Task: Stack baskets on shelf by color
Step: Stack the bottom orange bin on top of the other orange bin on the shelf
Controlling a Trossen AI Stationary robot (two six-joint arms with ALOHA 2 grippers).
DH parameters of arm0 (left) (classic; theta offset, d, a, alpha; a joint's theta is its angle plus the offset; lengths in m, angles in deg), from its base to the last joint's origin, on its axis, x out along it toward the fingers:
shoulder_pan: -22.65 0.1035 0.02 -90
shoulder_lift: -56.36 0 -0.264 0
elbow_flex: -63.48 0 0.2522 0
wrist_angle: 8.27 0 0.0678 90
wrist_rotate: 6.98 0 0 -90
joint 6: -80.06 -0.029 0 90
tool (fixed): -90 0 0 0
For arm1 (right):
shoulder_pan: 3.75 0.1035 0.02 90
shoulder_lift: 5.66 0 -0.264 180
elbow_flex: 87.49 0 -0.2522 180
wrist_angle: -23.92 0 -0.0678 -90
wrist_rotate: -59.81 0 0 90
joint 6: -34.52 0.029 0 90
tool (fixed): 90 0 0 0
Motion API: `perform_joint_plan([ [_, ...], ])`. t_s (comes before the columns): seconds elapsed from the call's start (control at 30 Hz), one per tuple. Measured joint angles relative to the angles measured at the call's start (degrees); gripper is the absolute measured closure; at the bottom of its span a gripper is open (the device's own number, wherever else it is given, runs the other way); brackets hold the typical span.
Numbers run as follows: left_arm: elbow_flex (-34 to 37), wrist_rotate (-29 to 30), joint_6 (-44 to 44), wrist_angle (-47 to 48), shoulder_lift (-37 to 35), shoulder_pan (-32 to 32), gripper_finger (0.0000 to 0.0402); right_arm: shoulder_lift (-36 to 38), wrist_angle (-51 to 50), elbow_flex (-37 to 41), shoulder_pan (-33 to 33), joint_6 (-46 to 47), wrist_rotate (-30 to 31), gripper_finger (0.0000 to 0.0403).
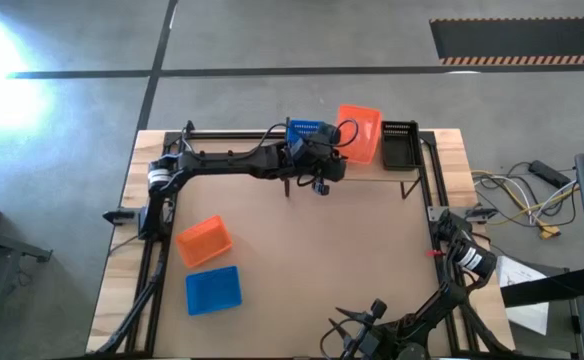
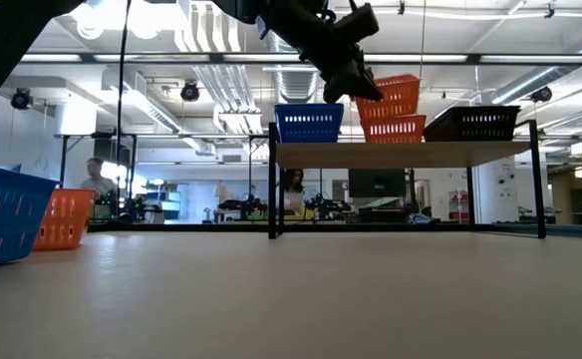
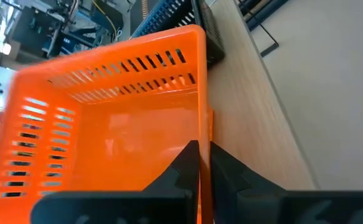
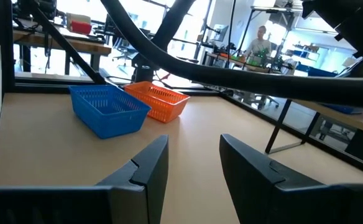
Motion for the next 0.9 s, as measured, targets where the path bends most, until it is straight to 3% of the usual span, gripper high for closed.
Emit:
perform_joint_plan([
  [0.47,0.5,-0.5,-14.8,-7.2,0.0,1.8,0.0401,0.0,0.0,0.0,0.0,0.0,-0.1,0.0266],
  [0.9,0.8,-3.9,-12.6,-6.9,1.7,4.2,0.0401,0.0,0.0,0.0,0.0,0.4,-0.3,0.0266],
])
